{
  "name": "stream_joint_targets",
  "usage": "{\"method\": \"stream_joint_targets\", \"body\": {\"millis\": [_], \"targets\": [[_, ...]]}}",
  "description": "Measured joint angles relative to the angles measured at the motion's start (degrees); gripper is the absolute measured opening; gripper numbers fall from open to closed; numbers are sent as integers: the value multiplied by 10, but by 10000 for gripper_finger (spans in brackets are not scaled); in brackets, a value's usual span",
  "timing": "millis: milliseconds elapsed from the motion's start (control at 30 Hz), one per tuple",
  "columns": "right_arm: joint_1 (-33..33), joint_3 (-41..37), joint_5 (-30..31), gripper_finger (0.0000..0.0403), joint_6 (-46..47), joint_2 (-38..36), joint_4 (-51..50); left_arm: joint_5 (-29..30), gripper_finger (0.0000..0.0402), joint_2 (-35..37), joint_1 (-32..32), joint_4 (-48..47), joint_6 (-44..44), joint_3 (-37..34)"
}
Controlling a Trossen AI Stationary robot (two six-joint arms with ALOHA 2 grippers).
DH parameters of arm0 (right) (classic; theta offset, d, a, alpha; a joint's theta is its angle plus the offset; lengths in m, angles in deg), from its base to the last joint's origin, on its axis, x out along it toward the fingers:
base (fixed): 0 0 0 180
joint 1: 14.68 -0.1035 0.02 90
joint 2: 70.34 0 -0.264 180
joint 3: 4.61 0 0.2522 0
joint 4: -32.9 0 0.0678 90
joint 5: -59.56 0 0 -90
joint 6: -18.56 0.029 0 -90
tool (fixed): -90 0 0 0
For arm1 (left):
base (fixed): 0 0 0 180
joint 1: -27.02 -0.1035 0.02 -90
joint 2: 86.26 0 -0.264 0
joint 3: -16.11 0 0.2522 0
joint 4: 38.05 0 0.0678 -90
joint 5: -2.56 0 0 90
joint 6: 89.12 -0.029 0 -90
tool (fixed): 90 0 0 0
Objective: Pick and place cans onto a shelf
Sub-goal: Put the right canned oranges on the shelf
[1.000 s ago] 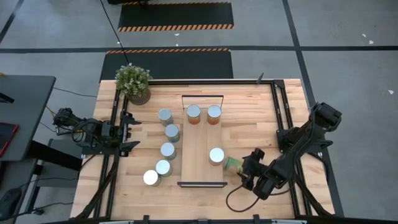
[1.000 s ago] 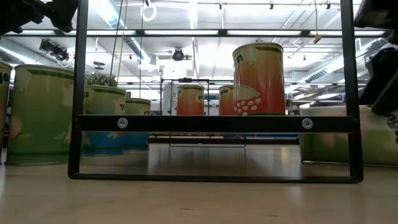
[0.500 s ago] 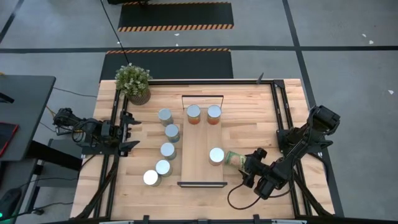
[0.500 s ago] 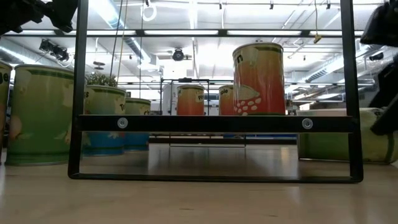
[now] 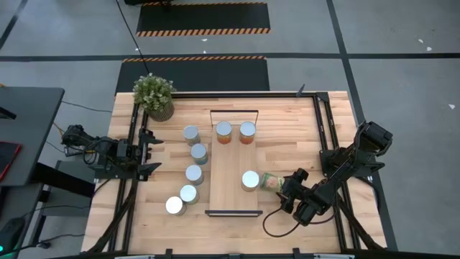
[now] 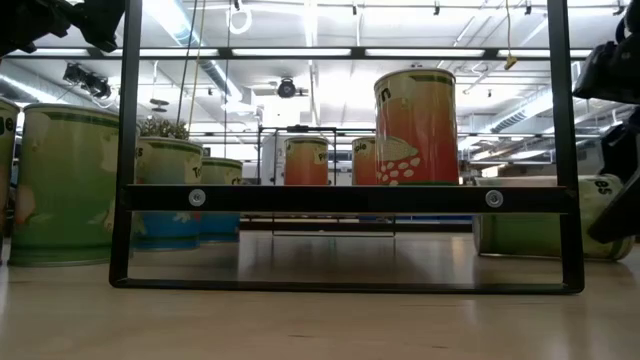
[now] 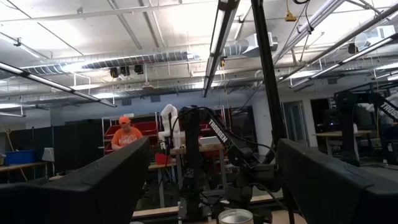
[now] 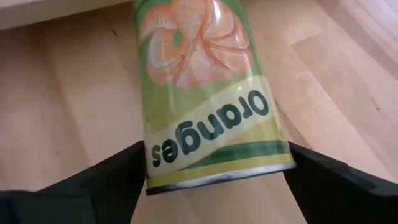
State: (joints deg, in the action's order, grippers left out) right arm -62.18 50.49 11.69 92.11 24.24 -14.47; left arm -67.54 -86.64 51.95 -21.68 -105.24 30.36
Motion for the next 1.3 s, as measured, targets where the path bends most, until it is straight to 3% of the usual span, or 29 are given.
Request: {"method": "stream_joint_targets", "body": {"millis": [167, 333, 767, 933, 1100, 1300], "targets": [[0, 0, 2, 335, -10, 0, -1, 0, 357, 0, 0, 0, 0, 0], [4, 3, -20, 332, -24, -17, -21, 0, 357, 0, 0, 0, 0, 0], [81, 161, -93, 339, -62, -162, -368, 0, 357, 0, 0, 0, -2, 0], [164, 254, -96, 341, -185, -183, -405, 0, 357, 0, 0, 0, -2, 0], [272, 352, -127, 339, -351, -138, -399, 0, 357, 0, 0, 0, -1, 0], [373, 459, -255, 340, -492, -34, -413, 0, 357, 0, 0, -7, 0, 0]]}}
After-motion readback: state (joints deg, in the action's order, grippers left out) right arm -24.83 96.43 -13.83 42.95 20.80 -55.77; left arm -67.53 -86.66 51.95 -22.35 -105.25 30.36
